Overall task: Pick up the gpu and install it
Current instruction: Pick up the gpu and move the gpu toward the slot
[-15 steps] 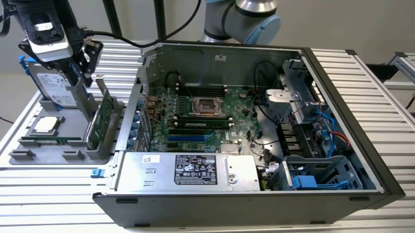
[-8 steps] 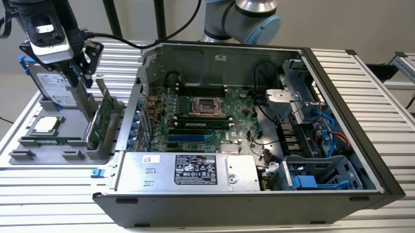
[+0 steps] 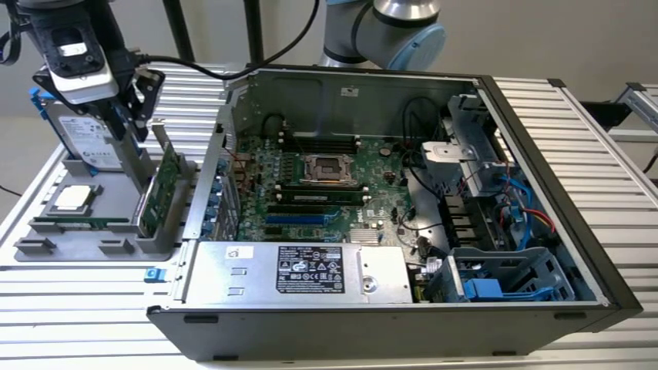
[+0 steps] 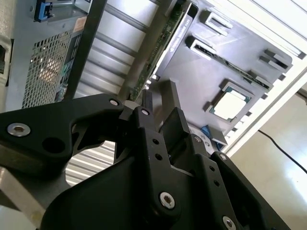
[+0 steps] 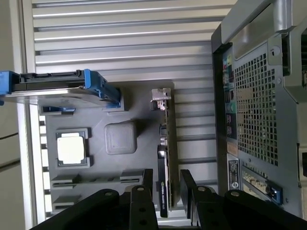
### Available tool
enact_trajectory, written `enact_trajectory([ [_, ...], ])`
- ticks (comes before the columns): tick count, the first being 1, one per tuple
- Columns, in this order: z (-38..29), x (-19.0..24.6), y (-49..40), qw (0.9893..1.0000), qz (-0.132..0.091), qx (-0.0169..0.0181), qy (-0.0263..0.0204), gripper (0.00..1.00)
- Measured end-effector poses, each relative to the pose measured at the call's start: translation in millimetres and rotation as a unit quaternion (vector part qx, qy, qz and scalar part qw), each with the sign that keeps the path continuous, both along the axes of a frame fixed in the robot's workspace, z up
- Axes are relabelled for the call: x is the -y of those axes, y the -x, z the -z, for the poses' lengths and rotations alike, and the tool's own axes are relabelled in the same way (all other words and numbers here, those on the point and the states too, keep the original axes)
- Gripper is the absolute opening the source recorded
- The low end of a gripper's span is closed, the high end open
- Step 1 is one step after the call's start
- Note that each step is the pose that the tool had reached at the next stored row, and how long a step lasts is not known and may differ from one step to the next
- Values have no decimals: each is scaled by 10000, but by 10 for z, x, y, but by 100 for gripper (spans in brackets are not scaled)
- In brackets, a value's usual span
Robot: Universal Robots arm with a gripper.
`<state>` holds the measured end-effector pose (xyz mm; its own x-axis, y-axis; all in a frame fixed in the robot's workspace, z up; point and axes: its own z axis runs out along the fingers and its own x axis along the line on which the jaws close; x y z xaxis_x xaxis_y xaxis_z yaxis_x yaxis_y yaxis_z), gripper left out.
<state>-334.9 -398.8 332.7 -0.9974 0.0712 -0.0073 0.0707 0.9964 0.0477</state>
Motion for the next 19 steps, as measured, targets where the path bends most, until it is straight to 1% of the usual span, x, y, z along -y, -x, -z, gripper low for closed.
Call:
enact_trajectory([
  [19, 74, 0, 0, 10000, 0, 0, 0, 100],
])
